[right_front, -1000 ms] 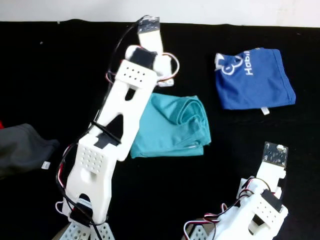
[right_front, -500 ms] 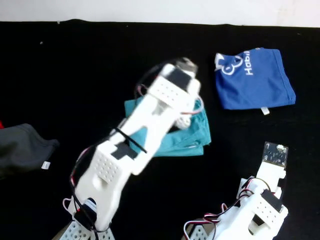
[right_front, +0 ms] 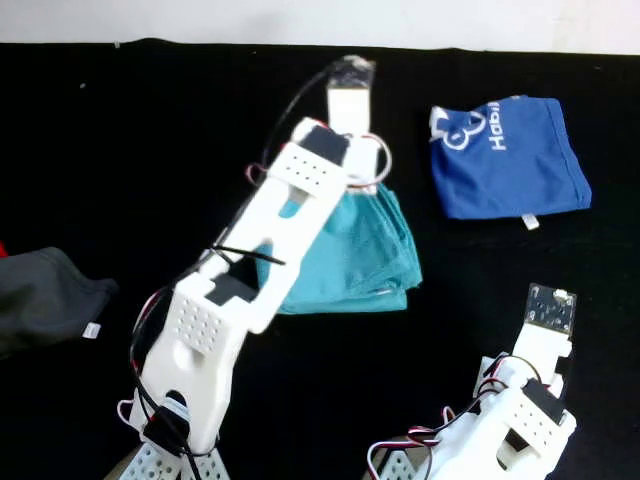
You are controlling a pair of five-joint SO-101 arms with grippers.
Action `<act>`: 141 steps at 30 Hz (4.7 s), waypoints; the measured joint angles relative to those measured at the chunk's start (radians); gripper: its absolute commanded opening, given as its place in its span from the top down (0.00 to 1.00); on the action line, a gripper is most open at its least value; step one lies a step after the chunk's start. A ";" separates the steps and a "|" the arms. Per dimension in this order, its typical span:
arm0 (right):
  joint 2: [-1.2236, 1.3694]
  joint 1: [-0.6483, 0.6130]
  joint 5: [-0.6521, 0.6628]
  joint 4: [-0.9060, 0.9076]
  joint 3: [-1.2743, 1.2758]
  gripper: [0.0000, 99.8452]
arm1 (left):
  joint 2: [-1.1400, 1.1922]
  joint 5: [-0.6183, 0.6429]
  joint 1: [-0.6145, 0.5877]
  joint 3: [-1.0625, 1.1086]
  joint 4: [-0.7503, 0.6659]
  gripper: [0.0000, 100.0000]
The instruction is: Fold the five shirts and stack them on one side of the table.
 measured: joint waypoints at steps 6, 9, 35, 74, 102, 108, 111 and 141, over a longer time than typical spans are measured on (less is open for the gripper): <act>0.000 0.000 0.000 0.000 0.000 0.99 | 0.018 0.002 0.008 0.003 -0.048 0.99; 0.000 0.000 0.000 0.000 0.000 0.99 | 0.029 0.002 0.025 0.003 -0.048 0.99; 0.000 0.000 0.000 0.000 0.000 0.99 | -0.150 -0.002 0.195 -0.035 0.397 0.99; 0.000 0.000 0.000 0.000 0.000 0.99 | -0.163 0.109 0.322 0.055 0.368 0.99; 0.000 0.000 0.000 0.000 0.000 0.99 | -0.023 0.109 0.427 -0.014 0.420 0.99; 0.000 0.000 0.000 0.000 0.000 0.99 | -0.198 0.109 0.295 -0.092 0.497 0.99; 0.000 0.000 0.000 0.000 0.000 0.99 | -0.241 0.109 0.190 -0.091 0.508 0.99; 0.000 0.000 0.000 -0.003 0.000 0.99 | -0.664 0.109 -0.023 1.020 0.117 0.99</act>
